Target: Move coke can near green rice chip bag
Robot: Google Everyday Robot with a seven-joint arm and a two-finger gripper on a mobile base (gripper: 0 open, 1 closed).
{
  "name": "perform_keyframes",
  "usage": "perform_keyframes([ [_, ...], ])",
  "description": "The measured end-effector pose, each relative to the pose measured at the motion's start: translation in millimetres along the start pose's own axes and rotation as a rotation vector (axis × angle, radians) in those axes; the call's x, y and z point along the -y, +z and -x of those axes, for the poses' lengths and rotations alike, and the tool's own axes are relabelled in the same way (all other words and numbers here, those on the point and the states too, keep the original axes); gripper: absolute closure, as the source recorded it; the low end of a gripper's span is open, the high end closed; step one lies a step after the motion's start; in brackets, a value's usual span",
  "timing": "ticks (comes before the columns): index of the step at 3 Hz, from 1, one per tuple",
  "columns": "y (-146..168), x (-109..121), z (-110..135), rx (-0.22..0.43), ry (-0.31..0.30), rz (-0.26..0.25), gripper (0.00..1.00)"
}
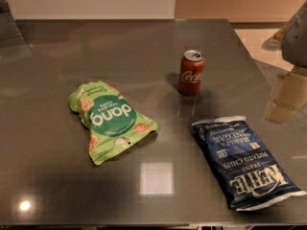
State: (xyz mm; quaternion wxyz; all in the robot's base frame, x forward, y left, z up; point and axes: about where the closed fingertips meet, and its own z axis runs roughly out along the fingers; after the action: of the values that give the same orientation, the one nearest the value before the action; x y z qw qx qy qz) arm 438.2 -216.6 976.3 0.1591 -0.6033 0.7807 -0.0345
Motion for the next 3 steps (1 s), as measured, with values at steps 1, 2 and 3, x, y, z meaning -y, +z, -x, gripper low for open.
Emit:
perform_keyframes([
  [1,0.0,0.0,0.0,0.000,0.000,0.000,0.00],
  [2,-0.2,4.7,4.7,0.019,0.006,0.001,0.00],
  [3,12.4,26.7,26.8,0.078,0.020,-0.008,0.00],
])
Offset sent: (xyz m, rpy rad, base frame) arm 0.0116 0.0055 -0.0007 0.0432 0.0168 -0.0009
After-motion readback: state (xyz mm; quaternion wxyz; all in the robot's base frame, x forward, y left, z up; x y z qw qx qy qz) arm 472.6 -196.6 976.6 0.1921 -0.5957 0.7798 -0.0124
